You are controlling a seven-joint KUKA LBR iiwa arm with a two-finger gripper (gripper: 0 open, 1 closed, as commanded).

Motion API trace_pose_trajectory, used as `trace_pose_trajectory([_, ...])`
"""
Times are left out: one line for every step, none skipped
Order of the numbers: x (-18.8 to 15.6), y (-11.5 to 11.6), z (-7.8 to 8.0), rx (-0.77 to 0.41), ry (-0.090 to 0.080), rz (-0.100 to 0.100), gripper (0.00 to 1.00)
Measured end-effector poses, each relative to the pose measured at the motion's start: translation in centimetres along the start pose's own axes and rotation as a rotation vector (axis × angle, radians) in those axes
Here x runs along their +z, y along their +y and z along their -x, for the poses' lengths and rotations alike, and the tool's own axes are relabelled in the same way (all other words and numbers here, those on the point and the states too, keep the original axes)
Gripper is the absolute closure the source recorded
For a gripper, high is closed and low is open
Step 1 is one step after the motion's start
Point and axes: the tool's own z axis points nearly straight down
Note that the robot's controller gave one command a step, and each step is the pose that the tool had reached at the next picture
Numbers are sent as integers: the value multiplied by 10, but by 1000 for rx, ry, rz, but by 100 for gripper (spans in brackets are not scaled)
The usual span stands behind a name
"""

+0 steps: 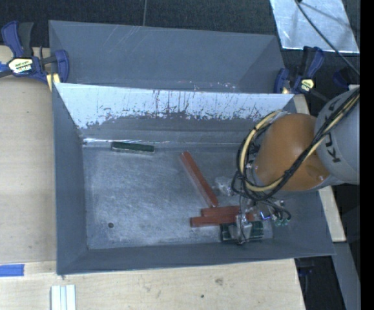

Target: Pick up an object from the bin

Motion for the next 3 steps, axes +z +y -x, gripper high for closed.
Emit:
trace_pose_trajectory([-2, -3, -1, 3, 7, 0, 100])
trace_pose_trajectory([-114, -9, -1, -67, -5, -4, 100])
trace_pose_trajectory([-153, -14, 0, -95, -3, -3, 100])
